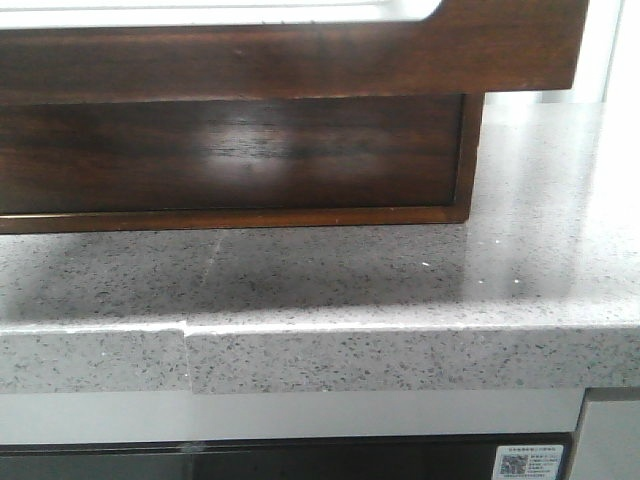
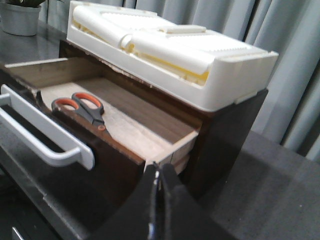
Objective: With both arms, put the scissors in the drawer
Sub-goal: 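Withdraw the right gripper up and away from the drawer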
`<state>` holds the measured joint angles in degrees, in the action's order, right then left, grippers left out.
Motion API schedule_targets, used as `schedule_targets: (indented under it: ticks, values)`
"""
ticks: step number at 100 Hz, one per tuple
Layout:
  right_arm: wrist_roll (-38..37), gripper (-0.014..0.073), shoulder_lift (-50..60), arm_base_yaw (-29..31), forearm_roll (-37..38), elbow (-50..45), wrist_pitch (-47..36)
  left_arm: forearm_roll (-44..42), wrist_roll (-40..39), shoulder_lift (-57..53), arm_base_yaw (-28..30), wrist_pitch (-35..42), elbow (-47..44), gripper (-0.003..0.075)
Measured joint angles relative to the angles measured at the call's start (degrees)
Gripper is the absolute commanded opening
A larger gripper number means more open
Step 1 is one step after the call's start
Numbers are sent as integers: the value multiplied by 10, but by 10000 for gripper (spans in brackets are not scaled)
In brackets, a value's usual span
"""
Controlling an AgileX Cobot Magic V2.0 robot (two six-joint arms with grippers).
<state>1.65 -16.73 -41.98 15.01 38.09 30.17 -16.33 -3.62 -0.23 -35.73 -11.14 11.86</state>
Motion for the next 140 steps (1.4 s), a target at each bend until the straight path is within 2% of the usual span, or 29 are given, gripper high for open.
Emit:
schedule_targets:
  ticks: [21,42,70,140]
  values:
    - [-13,-41,110,0,35,-155,-13,77,0,0,0,2,-32,-22]
    - [-21,-41,164,0,40,-230,-27,92,0,0,0,0,-63,-22]
    - [-23,-41,168,0,41,-261,-51,90,0,0,0,-2,-78,-22]
    - [-24,-41,168,0,41,-264,-51,90,0,0,0,3,-89,-22]
